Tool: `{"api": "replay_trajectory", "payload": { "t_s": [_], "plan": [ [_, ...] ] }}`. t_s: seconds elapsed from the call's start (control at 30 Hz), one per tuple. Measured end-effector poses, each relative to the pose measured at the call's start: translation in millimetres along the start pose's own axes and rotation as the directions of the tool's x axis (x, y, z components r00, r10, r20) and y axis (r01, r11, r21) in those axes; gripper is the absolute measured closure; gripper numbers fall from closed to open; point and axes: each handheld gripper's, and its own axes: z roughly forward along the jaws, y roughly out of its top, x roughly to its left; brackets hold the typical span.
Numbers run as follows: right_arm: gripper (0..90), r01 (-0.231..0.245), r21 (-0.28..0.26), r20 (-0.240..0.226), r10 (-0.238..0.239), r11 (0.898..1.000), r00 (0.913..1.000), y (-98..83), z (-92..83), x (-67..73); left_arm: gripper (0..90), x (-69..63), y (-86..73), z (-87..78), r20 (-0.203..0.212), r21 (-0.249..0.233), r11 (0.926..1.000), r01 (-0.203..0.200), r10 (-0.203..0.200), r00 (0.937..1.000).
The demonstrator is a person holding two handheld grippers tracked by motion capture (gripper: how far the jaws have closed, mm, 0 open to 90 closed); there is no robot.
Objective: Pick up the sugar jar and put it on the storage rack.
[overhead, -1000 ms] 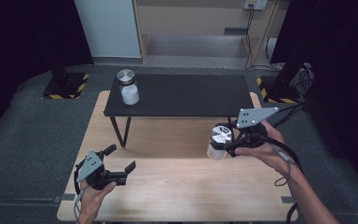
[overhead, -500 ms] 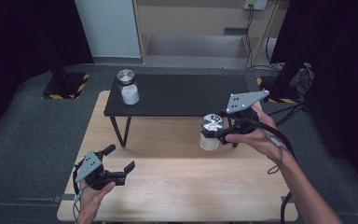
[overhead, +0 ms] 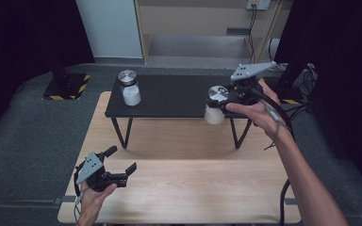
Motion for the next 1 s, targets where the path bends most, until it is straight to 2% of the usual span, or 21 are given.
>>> {"api": "replay_trajectory", "payload": {
  "t_s": [0.17, 0.33, 0.53, 0.6, 0.77, 1.0],
  "plan": [
    [34.9, -0.048, -0.007, 0.098, 0.049, 0.999, 0.994, 5.1, 3.5, -9.4, 0.0, 0.5, 0.0, -0.1, -0.003, 0.002, 1.0, 0.004, -0.004, 1.0],
    [34.9, -0.097, -0.016, 0.173, 0.099, 0.995, 0.98, 3.7, 8.0, -21.2, 0.0, 1.4, 0.3, 0.1, 0.002, 0.005, 1.0, -0.002, 0.002, 1.0],
    [34.8, -0.151, -0.018, 0.228, 0.151, 0.988, 0.9619, -1.2, 12.2, -36.0, 0.0, 2.5, 0.0, 0.3, 0.005, 0.006, 1.0, 0.0, 0.0, 1.0],
    [34.9, -0.162, -0.012, 0.241, 0.16, 0.987, 0.9573, -2.2, 13.8, -39.8, 0.0, 2.4, -0.3, 0.6, 0.004, 0.006, 1.0, 0.003, -0.003, 1.0],
    [34.9, -0.175, 0.009, 0.249, 0.168, 0.984, 0.954, -4.6, 18.5, -47.3, 0.0, 2.8, -0.4, 0.4, 0.005, 0.008, 1.0, 0.003, -0.003, 1.0],
    [34.9, -0.184, 0.026, 0.244, 0.172, 0.983, 0.9543, -7.3, 27.8, -50.5, 0.0, 2.7, -0.5, 0.0, 0.005, 0.008, 1.0, 0.002, -0.002, 1.0]
  ]
}}
